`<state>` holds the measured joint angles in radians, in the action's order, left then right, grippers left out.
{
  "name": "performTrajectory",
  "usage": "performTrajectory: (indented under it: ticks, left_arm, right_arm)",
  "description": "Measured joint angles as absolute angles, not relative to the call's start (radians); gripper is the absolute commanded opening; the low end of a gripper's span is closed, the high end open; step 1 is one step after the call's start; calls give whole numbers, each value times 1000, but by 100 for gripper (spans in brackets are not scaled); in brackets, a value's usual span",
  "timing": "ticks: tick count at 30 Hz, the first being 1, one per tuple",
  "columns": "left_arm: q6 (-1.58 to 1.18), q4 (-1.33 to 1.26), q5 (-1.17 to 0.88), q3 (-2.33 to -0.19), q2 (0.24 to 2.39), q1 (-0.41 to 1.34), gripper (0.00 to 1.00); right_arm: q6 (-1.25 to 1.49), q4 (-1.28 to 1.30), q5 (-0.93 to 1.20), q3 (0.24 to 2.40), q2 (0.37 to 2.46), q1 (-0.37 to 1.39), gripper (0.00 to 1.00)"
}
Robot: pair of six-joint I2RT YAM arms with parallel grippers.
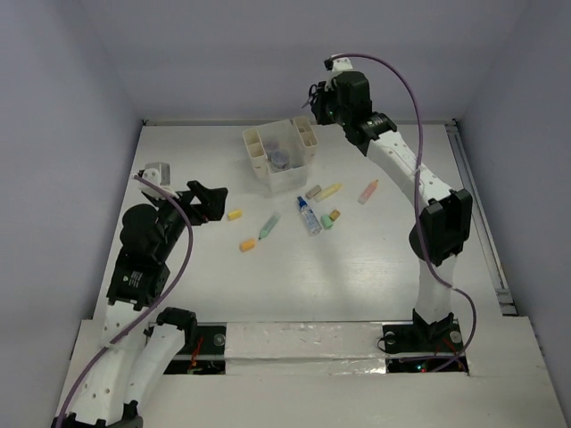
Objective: Sort the stationery into containers
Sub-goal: Place the scissors in the storage box.
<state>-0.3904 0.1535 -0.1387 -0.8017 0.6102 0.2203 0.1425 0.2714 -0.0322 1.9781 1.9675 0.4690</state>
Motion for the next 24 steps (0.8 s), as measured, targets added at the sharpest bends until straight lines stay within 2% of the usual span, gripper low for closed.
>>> performTrajectory:
  ticks: [5,24]
  left_arm:
    - [-340,171,-131,-712,578,220,99]
    - [-307,185,-118,-709,654,220,99]
  right_arm:
    - [116,344,-27,2067,2078,434,0]
    - [79,400,41,2198,2245,420,0]
